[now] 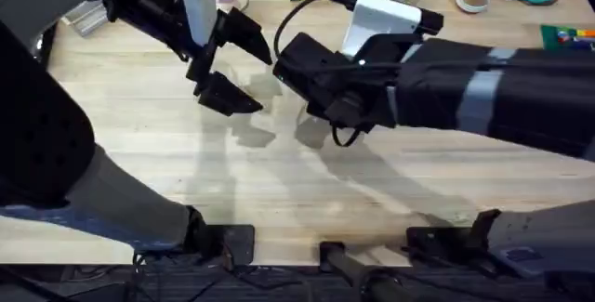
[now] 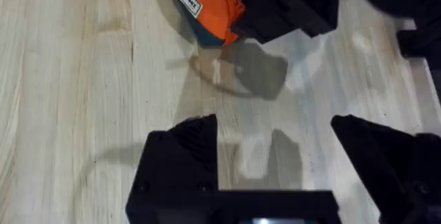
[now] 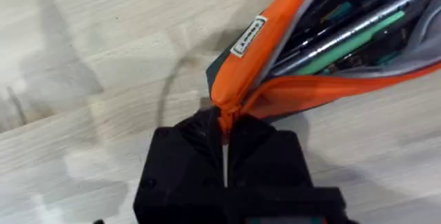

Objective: Unzip the bag, pick up the pens from the table one at a time and place them inside, then zip the bag closed.

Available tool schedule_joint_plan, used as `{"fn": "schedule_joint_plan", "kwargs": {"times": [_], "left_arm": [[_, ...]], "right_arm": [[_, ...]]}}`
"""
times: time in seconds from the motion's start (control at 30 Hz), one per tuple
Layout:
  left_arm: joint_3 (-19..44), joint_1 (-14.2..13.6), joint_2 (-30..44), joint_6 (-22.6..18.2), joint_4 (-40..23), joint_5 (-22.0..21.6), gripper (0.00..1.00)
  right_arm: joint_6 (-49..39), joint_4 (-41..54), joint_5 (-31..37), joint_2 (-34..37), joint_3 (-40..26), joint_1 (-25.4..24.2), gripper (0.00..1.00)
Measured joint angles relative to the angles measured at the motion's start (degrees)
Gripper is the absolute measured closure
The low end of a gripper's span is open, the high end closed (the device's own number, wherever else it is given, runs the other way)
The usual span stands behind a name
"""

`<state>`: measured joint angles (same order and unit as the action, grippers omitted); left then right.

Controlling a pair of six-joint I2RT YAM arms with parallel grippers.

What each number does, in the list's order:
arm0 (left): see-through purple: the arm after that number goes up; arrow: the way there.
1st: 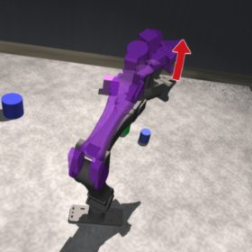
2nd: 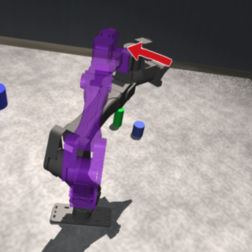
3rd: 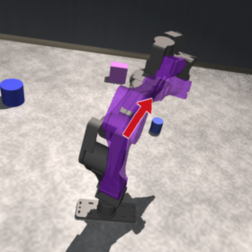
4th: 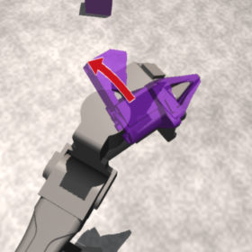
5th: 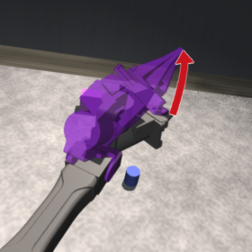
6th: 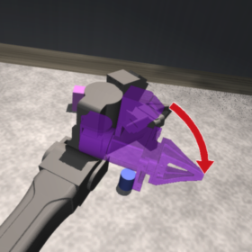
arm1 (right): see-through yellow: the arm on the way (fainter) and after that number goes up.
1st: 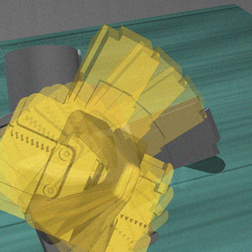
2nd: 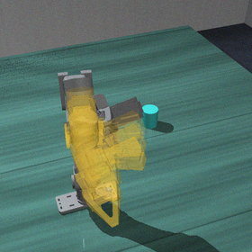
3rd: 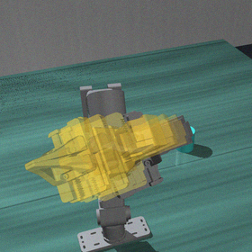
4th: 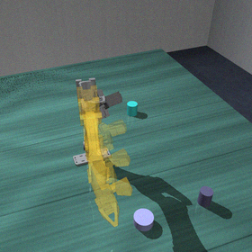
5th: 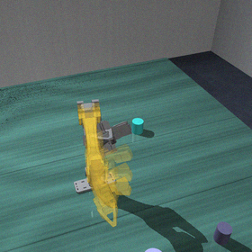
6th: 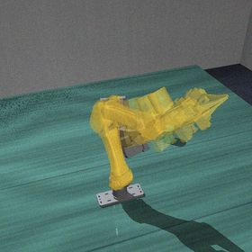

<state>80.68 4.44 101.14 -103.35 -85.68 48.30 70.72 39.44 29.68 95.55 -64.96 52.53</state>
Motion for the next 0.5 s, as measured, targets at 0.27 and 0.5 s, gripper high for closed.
{"fn": "schedule_joint_plan", "kwargs": {"times": [0.27, 0.5], "left_arm": [[0.0, 0.0, 0.0, 0.0, 0.0, 0.0, 0.005], [0.0, 0.0, 0.0, 0.0, 0.0, 0.0, 0.006]], "right_arm": [[0.0, 0.1, -1.2, -6.3, 0.7, -0.3, 0.970], [0.0, -2.8, -2.1, -11.3, 0.7, -1.2, 0.970]]}}
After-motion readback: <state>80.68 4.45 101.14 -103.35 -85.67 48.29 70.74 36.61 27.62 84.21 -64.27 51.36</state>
